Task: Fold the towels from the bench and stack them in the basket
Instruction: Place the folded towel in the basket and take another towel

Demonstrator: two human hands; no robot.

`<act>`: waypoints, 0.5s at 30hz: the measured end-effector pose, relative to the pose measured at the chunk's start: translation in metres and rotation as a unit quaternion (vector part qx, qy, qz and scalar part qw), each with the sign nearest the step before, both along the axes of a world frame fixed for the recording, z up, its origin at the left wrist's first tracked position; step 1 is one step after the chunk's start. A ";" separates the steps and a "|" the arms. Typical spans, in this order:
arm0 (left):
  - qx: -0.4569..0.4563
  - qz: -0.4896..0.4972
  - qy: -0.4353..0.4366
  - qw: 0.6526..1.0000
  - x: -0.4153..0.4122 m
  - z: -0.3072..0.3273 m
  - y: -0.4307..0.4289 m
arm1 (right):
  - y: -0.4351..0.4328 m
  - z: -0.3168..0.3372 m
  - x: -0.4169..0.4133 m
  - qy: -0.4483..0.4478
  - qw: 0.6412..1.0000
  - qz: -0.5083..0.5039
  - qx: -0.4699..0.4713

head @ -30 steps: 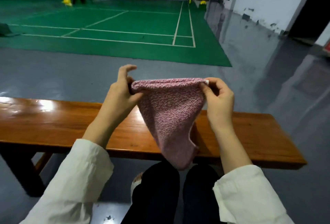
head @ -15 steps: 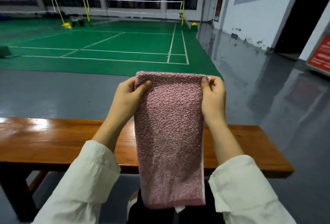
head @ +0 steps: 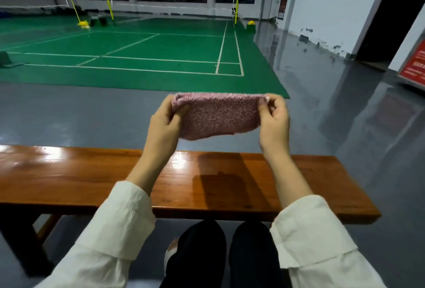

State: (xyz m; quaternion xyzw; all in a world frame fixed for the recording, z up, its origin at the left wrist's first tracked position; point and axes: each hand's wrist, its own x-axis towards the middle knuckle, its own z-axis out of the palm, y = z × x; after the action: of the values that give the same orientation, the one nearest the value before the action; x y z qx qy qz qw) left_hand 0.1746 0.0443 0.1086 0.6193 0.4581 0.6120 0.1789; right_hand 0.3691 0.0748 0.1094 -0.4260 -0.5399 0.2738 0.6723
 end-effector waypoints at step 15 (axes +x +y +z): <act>-0.215 0.050 0.025 0.975 -0.012 -0.192 -0.014 | -0.032 -0.188 0.008 -0.015 0.920 0.163 -0.357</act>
State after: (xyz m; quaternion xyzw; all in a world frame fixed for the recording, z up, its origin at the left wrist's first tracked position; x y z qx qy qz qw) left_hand 0.1627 0.0308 -0.0831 0.5577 0.6138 0.4915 0.2657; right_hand 0.3773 0.0423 -0.0788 -0.5480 -0.4784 0.5473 0.4137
